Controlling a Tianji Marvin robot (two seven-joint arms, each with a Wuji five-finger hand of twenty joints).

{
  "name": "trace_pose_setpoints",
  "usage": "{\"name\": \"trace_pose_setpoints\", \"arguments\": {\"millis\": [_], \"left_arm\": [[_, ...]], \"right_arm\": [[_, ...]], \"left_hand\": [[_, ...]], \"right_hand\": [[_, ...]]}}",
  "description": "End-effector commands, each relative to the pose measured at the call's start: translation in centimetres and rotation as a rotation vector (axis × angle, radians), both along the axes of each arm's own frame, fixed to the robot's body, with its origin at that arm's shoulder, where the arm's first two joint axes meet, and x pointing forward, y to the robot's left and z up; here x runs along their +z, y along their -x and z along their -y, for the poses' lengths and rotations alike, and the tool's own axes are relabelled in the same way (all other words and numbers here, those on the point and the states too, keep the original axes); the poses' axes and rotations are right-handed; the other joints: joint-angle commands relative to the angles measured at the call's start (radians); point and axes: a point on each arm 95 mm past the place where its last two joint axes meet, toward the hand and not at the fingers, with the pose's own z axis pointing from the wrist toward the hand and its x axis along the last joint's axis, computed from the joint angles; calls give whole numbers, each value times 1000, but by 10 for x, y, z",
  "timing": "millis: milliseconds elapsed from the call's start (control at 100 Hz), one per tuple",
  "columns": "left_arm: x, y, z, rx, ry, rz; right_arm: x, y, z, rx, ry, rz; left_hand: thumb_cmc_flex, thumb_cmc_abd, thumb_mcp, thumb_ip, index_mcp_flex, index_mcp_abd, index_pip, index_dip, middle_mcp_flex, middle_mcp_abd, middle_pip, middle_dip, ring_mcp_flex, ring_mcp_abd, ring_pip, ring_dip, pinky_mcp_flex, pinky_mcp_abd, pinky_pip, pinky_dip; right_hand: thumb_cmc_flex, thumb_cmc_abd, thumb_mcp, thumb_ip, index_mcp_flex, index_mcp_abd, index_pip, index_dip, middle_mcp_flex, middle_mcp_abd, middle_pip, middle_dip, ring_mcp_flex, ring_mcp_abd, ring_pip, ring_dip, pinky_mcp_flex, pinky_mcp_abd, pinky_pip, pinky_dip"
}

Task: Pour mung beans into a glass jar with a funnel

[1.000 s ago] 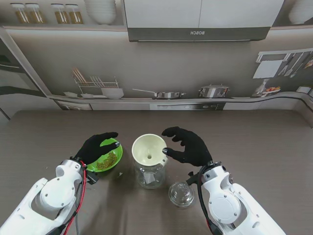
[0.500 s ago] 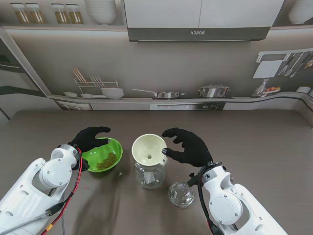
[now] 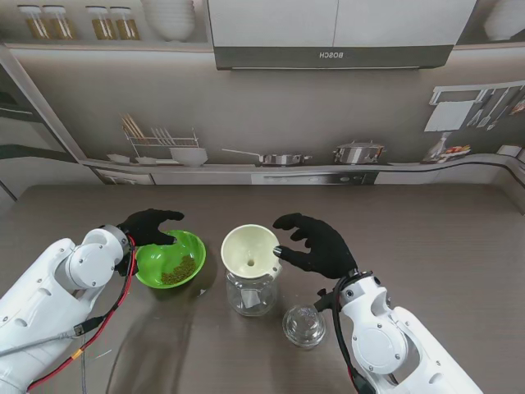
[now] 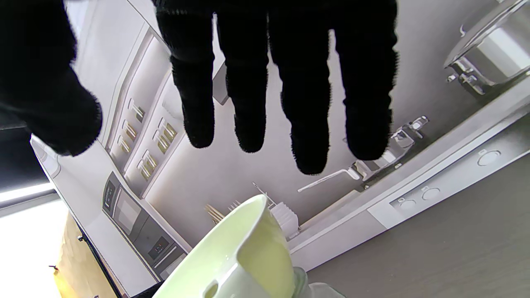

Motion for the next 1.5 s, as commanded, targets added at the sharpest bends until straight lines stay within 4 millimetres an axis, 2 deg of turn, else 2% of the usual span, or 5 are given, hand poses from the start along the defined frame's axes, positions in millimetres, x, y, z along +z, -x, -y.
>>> {"name": "trace_pose_setpoints", "arguments": {"millis": [0, 750, 1140, 1310, 1490], "left_arm": [[-3, -2, -4, 11, -13, -33], [-42, -21, -16, 107, -56, -162], [-54, -28, -15, 125, -37, -183], [-59, -31, -15, 136, -41, -170], [-66, -34, -15, 150, -63, -162]], "right_arm": [[-2, 1, -2, 11, 1, -14], [-6, 0, -3, 28, -29, -48], [-7, -1, -3, 31, -31, -59], [-8, -1, -4, 36, -31, -60], [-8, -2, -5, 38, -34, -65]], "left_hand": [[-25, -37, 37, -5, -29, -2, -9, -8, -39, -16, -10, -3, -25, -16, 3, 0, -17, -39, -24, -17], [-35, -36, 46, -10, -35, 37, 6, 24, -34, 7, 4, 20, 8, -8, 40, 20, 36, -34, 8, -8], [-34, -38, 63, -10, -14, 117, 11, 36, 32, 45, 37, 74, 92, 34, 138, 106, 135, 10, 108, 97], [-27, -58, 111, -19, 66, 181, 55, 87, 108, 91, 97, 185, 172, 48, 304, 240, 133, 2, 422, 259], [-19, -81, 160, -28, 170, 208, 143, 185, 191, 123, 206, 353, 271, 39, 574, 401, 132, -18, 921, 188]], "right_hand": [[-28, 16, -16, 26, -5, 4, -15, 26, -4, 5, 1, -7, -12, -4, -7, 12, -2, 2, 6, 0], [-26, 17, -9, 25, 2, 9, -11, 28, 10, 8, 3, -6, -4, -6, -3, 14, -1, -1, 13, 5], [-25, 19, -5, 25, 6, 12, -9, 28, 17, 10, 4, -6, -1, -7, -1, 16, -2, 0, 14, 5], [-26, 19, -5, 25, 8, 11, -8, 28, 19, 8, 4, -5, 3, -6, 1, 16, -1, -1, 15, 6], [-25, 20, -3, 25, 8, 12, -7, 28, 21, 9, 4, -5, 3, -9, 0, 16, -2, -1, 15, 6]]}}
